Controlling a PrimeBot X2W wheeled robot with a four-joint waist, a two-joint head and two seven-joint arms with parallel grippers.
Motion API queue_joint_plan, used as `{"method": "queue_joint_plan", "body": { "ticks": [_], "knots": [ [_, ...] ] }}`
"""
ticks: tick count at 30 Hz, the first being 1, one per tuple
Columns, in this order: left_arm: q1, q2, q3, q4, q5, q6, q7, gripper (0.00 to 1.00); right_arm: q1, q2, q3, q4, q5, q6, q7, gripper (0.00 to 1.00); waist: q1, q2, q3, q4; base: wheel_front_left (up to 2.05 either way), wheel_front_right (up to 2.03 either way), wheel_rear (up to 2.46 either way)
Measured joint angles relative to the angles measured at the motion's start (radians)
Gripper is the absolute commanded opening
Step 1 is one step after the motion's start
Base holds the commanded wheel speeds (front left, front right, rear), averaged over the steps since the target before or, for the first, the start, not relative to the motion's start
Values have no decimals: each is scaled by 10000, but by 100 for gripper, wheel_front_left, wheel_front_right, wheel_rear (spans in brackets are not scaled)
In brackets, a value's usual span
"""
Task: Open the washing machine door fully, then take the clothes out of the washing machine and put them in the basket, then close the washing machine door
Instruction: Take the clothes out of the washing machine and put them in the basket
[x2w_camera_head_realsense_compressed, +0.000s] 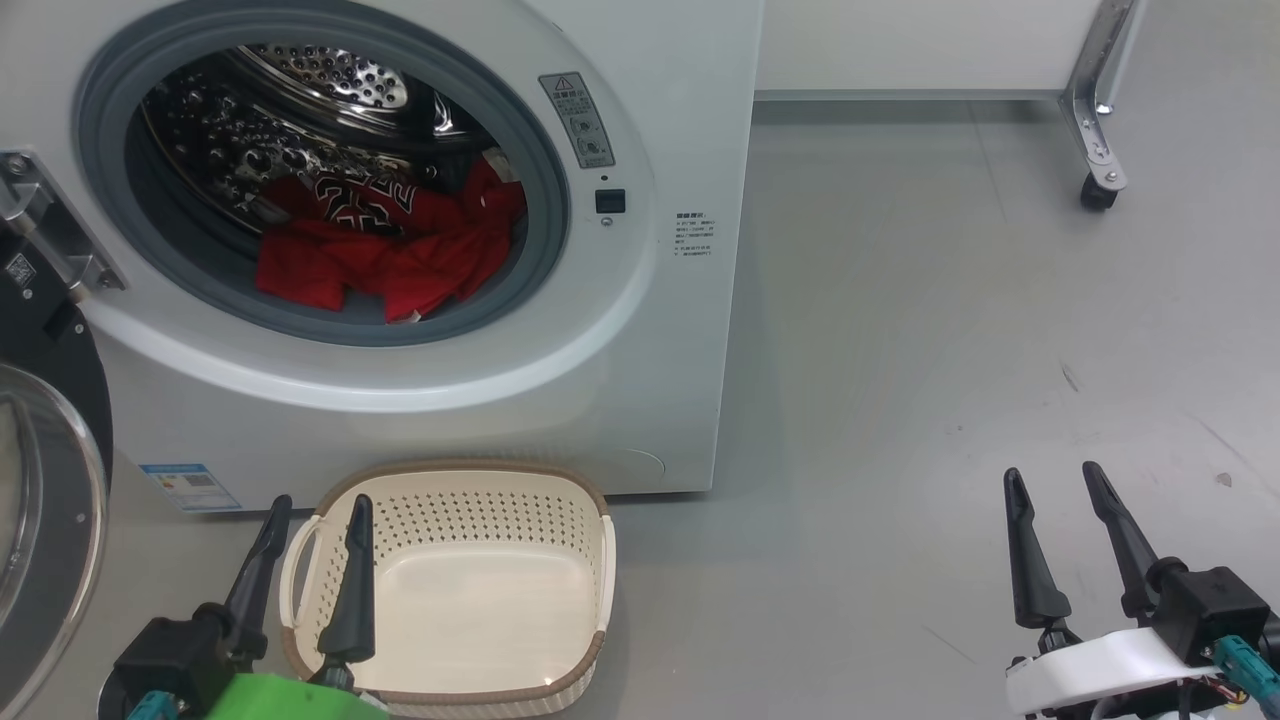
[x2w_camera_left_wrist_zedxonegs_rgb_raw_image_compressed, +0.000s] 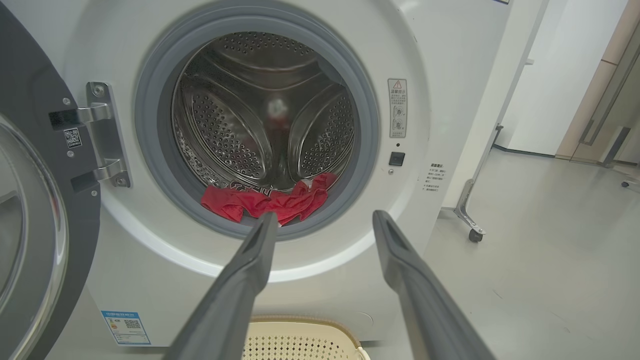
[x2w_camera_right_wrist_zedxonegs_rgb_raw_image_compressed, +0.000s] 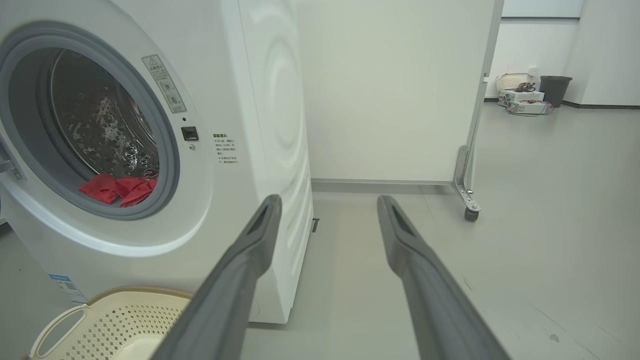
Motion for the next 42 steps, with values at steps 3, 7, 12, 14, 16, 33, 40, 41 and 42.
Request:
{"method": "queue_joint_plan", "body": {
  "ticks": [3, 7, 12, 14, 16, 33, 40, 41, 42],
  "knots": [
    [0, 0, 8, 15, 2, 0, 0, 100, -1, 6, 0, 6, 0, 0, 0, 100, 0, 0, 13, -2, 0, 0, 0],
    [0, -2, 23, 21, 2, 0, 0, 100, -1, 10, 0, 6, 0, 2, 0, 100, 0, 0, 31, 0, 0, 0, 0],
    [0, -6, 90, 31, 0, -27, 0, 100, -1, 15, -2, 6, 0, 2, 0, 100, 0, 0, 62, 3, 0, 0, 0],
    [0, -6, 105, 31, 0, -27, 0, 100, -1, 17, -12, 4, 0, 2, 0, 100, 0, 0, 83, 3, 0, 0, 0],
    [0, -8, 140, 12, 0, -27, 0, 100, -1, 17, -19, -15, 0, 2, 0, 100, 0, 0, 130, 1, 0, 0, 0],
    [-228, 276, 219, 184, -17, -27, 0, 100, -38, 25, 232, -259, -199, 35, 0, 100, 0, 0, 1374, -263, 0, 0, 0],
    [-1364, 757, 433, 711, 6, -27, 606, 100, -360, 48, 476, -410, -247, 92, -2, 100, 0, 0, 2262, -494, 0, 0, 0],
    [-1546, 780, 487, 767, -31, -27, 698, 100, -425, 56, 485, -445, -268, 92, 0, 100, 0, 0, 2393, -532, 0, 0, 0],
    [-1759, 821, 558, 815, -73, -27, 823, 100, -487, 59, 489, -481, -272, 92, -2, 100, 0, 0, 2528, -574, 0, 0, 0]
  ]
}}
